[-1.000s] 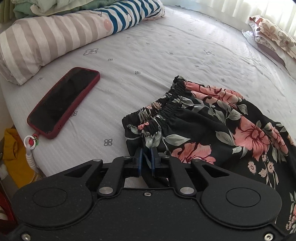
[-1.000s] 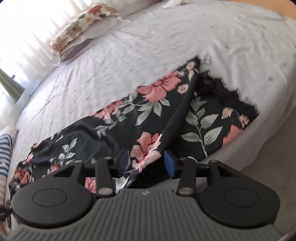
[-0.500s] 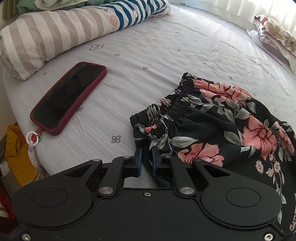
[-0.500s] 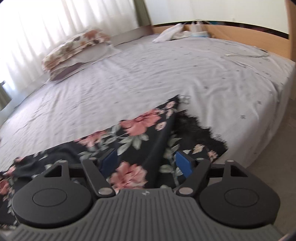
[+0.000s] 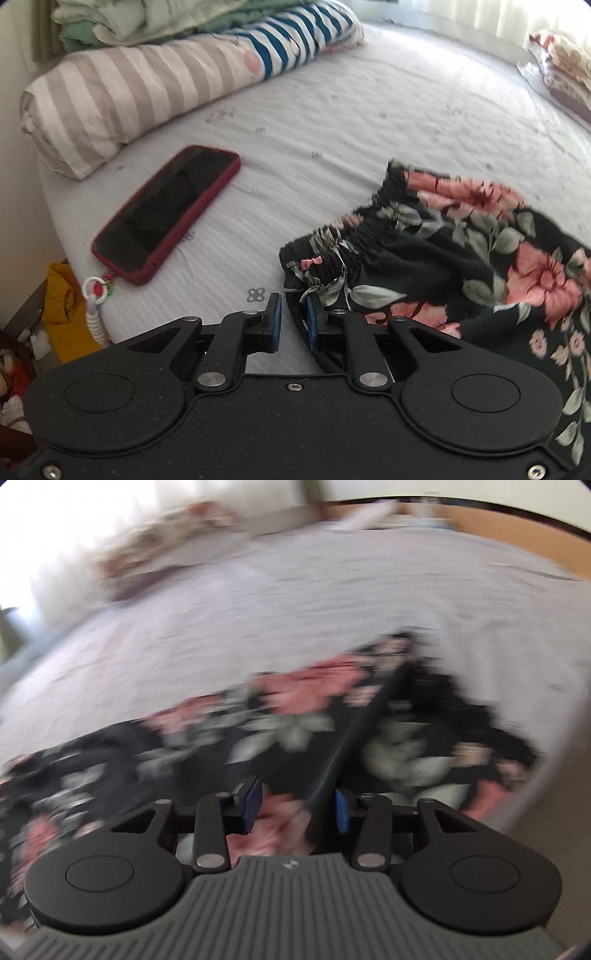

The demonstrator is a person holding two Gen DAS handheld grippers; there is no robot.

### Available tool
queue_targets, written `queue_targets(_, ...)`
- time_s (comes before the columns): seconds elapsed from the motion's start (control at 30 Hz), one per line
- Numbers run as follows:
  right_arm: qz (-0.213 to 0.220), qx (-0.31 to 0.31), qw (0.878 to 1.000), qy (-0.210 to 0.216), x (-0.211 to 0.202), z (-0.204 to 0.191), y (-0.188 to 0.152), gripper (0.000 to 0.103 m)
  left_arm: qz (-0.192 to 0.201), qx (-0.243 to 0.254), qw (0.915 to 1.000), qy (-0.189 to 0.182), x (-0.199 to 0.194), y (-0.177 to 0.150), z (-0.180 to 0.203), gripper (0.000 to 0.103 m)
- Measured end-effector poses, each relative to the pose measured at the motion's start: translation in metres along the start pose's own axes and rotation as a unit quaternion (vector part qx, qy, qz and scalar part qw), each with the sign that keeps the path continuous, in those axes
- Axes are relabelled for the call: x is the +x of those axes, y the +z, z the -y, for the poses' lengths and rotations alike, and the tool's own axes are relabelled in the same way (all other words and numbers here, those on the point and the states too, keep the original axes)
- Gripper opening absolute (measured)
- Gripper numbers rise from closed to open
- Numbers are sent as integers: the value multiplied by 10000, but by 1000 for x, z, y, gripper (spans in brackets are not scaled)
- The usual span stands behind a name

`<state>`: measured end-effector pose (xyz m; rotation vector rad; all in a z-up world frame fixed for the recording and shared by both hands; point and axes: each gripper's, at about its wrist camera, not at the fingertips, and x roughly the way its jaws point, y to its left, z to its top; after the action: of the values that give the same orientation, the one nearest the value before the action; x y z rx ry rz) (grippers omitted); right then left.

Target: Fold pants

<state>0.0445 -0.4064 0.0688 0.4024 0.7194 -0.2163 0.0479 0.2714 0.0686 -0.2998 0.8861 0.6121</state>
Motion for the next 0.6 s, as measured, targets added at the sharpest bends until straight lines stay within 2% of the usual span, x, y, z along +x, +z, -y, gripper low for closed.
queue_targets(0.07, 70, 284, 9992, 279, -7, 6, 0, 62, 301, -188, 9994, -34, -16, -3, 1, 19)
queue_targets(0.1, 121, 466, 9986, 196, -11, 11, 1, 62, 504, -220, 9984, -92, -27, -6, 3, 22)
queue_targets(0.17, 251, 651, 9976, 37, -19, 20, 0, 62, 928, -163, 9952, -250, -47, -13, 10, 35)
queue_targets(0.23, 320, 598, 9974, -257, -21, 22, -1, 62, 1248, -30, 9912, -439, -64, -21, 21, 37)
queue_targets(0.3, 299, 583, 9956, -673, -15, 21, 1, 63, 1377, 226, 9873, -758, -75, -30, 35, 37)
queue_targets(0.4, 425, 737, 9912, -1013, 3, 14, 5, 63, 1217, 586, 9845, -1118, -76, -43, 58, 37)
queue_targets(0.47, 585, 437, 9902, -1189, 14, -7, 9, 63, 1025, 715, 9847, -1218, -68, -55, 73, 36)
queue_targets(0.5, 658, 131, 9917, -1094, 18, -22, 9, 63, 887, 757, 9854, -1239, -63, -59, 79, 36)
queue_targets(0.6, 713, -1060, 9916, -194, 15, -76, 4, 65, 590, 850, 9856, -1339, -52, -71, 90, 36)
